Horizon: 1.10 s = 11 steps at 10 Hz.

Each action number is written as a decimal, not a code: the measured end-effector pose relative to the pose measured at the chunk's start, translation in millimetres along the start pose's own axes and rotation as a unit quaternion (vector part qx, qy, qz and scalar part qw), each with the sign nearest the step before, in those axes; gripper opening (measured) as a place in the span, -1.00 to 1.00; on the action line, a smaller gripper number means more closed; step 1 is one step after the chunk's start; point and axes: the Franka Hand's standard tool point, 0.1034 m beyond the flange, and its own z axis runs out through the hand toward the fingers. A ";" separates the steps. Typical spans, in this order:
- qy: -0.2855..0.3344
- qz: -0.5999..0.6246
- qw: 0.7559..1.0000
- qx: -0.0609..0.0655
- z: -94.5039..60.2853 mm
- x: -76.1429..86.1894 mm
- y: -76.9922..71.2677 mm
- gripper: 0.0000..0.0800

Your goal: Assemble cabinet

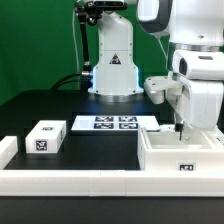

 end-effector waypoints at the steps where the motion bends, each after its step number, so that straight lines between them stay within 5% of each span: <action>1: 0.000 0.000 1.000 0.000 0.1 -0.1 0.0 0.13; 3: 0.000 0.000 1.000 0.000 0.2 -0.3 -0.1 0.59; 9: 0.000 0.001 1.000 0.000 0.5 -0.7 -0.1 0.62; 11: -0.004 0.031 0.999 -0.006 -15.0 -2.0 -8.0 0.62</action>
Offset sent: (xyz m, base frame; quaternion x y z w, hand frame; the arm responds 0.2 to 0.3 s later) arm 0.0000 0.0000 0.0000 0.0000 0.0000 0.0000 1.0000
